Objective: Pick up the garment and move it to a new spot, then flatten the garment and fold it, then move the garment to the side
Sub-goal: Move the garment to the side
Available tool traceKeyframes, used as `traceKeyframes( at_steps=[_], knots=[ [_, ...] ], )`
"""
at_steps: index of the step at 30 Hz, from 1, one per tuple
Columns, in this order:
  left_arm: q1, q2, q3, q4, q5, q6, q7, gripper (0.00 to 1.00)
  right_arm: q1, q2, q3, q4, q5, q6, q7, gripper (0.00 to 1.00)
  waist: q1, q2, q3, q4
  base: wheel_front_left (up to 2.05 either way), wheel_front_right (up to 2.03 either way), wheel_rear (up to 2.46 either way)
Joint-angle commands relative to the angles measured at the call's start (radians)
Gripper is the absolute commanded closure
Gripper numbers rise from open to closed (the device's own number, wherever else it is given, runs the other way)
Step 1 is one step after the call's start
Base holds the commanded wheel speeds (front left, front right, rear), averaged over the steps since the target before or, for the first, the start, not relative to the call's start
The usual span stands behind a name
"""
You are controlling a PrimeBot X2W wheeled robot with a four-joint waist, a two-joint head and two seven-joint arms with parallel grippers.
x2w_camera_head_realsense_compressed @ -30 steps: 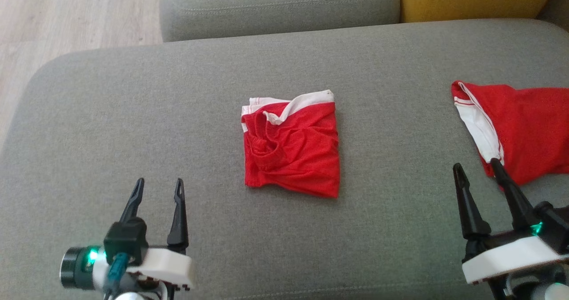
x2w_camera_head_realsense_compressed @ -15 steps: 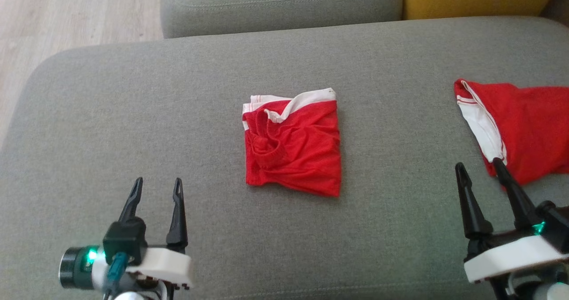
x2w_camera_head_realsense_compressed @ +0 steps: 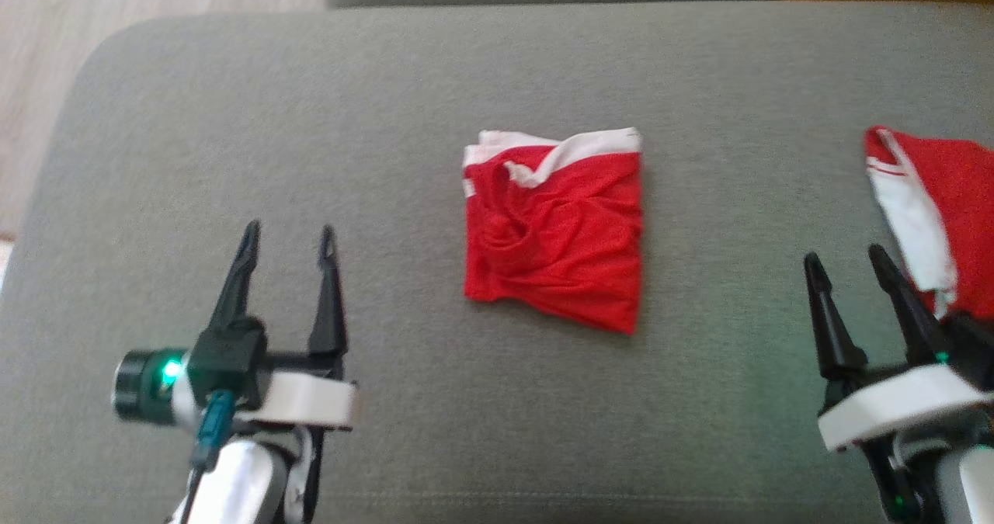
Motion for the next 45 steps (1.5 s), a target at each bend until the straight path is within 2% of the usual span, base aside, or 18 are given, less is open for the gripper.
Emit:
traceKeyframes(
  at_steps=[1, 7, 13, 18, 22, 23, 24, 33, 39, 40, 45],
  knots=[
    [-0.054, 0.002, 0.031, -0.034, 0.011, -0.003, -0.010, 0.00, -0.053, -0.028, 0.029, -0.017, 0.007, -0.001, 0.003, 0.00, 0.0000, 0.0000, 0.039, 0.046, 0.00, 0.00, 0.00],
    [-0.113, -0.045, 0.027, -0.055, 0.041, -0.017, -0.013, 0.00, -0.165, -0.054, 0.076, 0.159, 0.045, -0.001, 0.000, 0.00, 0.0000, 0.0000, 0.083, 0.136, 0.00, 0.00, 0.00],
    [-0.125, -0.080, 0.028, -0.075, 0.066, -0.043, -0.014, 0.00, -0.299, -0.047, 0.124, 0.382, 0.089, -0.001, -0.005, 0.00, 0.0000, 0.0000, 0.105, 0.205, 0.00, 0.00, 0.00],
    [-0.127, -0.099, 0.034, -0.083, 0.084, -0.064, -0.014, 0.00, -0.386, -0.021, 0.161, 0.545, 0.161, -0.001, 0.023, 0.00, 0.0000, 0.0000, 0.113, 0.242, 0.00, 0.00, 0.00],
    [-0.118, -0.108, 0.045, -0.086, 0.094, -0.075, -0.014, 0.00, -0.411, -0.009, 0.201, 0.632, 0.213, -0.001, 0.092, 0.00, 0.0000, 0.0000, 0.110, 0.251, 0.00, 0.00, 0.00],
    [-0.115, -0.110, 0.049, -0.085, 0.096, -0.077, -0.014, 0.00, -0.413, -0.007, 0.211, 0.641, 0.229, -0.001, 0.106, 0.74, 0.0000, 0.0000, 0.109, 0.251, 0.00, 0.00, 0.00],
    [-0.112, -0.111, 0.053, -0.085, 0.097, -0.079, -0.014, 0.00, -0.416, -0.008, 0.221, 0.643, 0.239, -0.001, 0.111, 1.00, 0.0000, 0.0000, 0.108, 0.248, 0.00, 0.00, 0.00],
    [-0.093, -0.113, 0.077, -0.076, 0.109, -0.099, -0.014, 0.00, -0.393, -0.074, 0.323, 0.549, 0.217, -0.001, 0.078, 1.00, 0.0000, 0.0000, 0.094, 0.151, 0.00, 0.00, 0.00],
    [-0.093, -0.107, 0.089, -0.078, 0.118, -0.115, -0.014, 0.00, -0.359, -0.152, 0.350, 0.424, 0.182, -0.001, 0.061, 1.00, 0.0000, 0.0000, 0.095, 0.001, 0.00, 0.00, 0.00],
    [-0.096, -0.106, 0.093, -0.077, 0.121, -0.119, -0.014, 0.00, -0.350, -0.178, 0.347, 0.391, 0.200, -0.001, 0.074, 1.00, 0.0000, 0.0000, 0.098, -0.055, 0.00, 0.00, 0.00],
    [-0.121, -0.105, 0.094, -0.078, 0.134, -0.129, -0.014, 0.00, -0.378, -0.277, 0.342, 0.357, 0.207, -0.001, 0.112, 1.00, 0.0000, 0.0000, 0.127, -0.170, 0.00, 0.00, 0.00]
  ],
)
